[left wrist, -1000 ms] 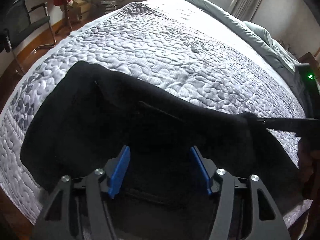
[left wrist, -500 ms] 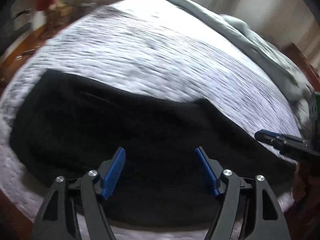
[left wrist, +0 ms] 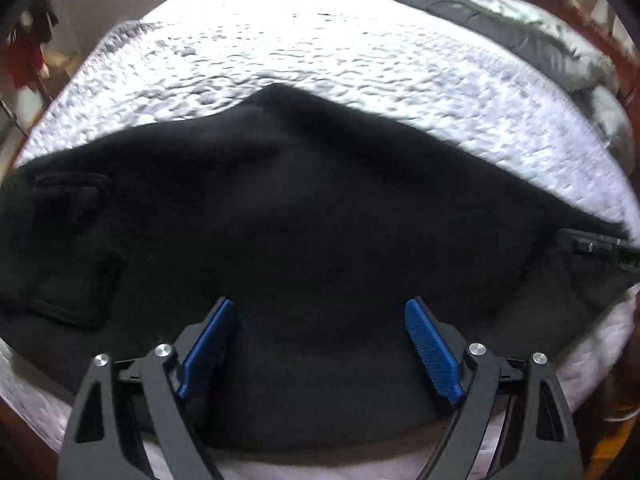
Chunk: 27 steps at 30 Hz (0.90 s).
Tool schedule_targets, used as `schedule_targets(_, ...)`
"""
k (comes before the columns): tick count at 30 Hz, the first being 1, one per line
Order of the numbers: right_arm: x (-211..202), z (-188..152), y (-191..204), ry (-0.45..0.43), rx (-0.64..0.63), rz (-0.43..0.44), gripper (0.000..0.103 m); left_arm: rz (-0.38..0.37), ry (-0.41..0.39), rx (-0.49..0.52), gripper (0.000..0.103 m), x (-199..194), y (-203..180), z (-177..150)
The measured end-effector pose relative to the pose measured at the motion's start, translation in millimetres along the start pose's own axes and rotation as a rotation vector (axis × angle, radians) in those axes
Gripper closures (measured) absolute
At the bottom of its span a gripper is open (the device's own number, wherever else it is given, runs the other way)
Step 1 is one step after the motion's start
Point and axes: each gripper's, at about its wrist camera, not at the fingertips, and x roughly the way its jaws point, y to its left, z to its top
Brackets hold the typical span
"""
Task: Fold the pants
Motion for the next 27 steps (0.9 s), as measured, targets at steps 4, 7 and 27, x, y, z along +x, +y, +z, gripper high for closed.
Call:
schedule_targets(4, -49, -31, -61, -0.068, 0.122, -0.038, 0.060, -0.087, 0.007, 0.026, 0.015, -6, -30, 2)
schedule_targets(7, -83, -51, -123, -0.111, 0.203, -0.136, 0.060, -0.136, 0.011, 0.046, 0.015, -5, -52, 4)
schedule_targets(27, -117, -36, -297, -0.124, 0.231, -0.181, 0.096, -0.130, 0.031, 0.052, 0.014, 35, -159, 33)
